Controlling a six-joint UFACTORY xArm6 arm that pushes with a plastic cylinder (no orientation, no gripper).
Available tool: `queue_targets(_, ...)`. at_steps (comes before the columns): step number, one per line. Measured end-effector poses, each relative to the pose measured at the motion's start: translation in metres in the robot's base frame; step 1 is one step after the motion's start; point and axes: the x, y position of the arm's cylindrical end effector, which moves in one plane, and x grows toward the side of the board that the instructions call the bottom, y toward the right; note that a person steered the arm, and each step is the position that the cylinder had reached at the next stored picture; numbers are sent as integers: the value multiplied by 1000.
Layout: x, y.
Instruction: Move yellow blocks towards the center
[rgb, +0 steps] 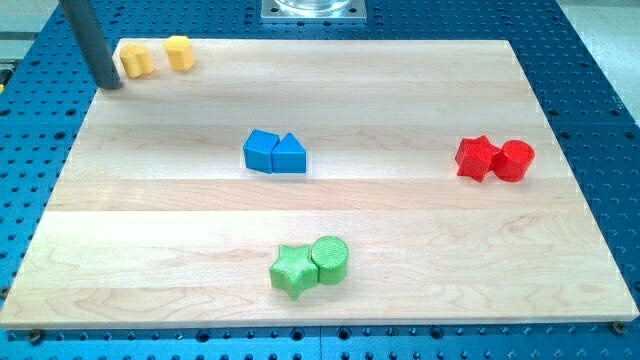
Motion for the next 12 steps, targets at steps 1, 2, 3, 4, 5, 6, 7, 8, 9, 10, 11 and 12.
queue_targets(1, -4, -6)
queue_targets(2, -7, -6)
queue_targets(3, -26, 9)
queue_targets(4, -43, 20)
queue_targets(5, -45, 27)
queue_targets(6, -69, 28)
queue_targets(7, -40, 54)
queue_targets(8, 31, 87)
queue_targets(9, -4, 53)
queue_targets(10, -49, 39)
queue_targets(11, -78, 73)
queue_targets(12, -64, 134)
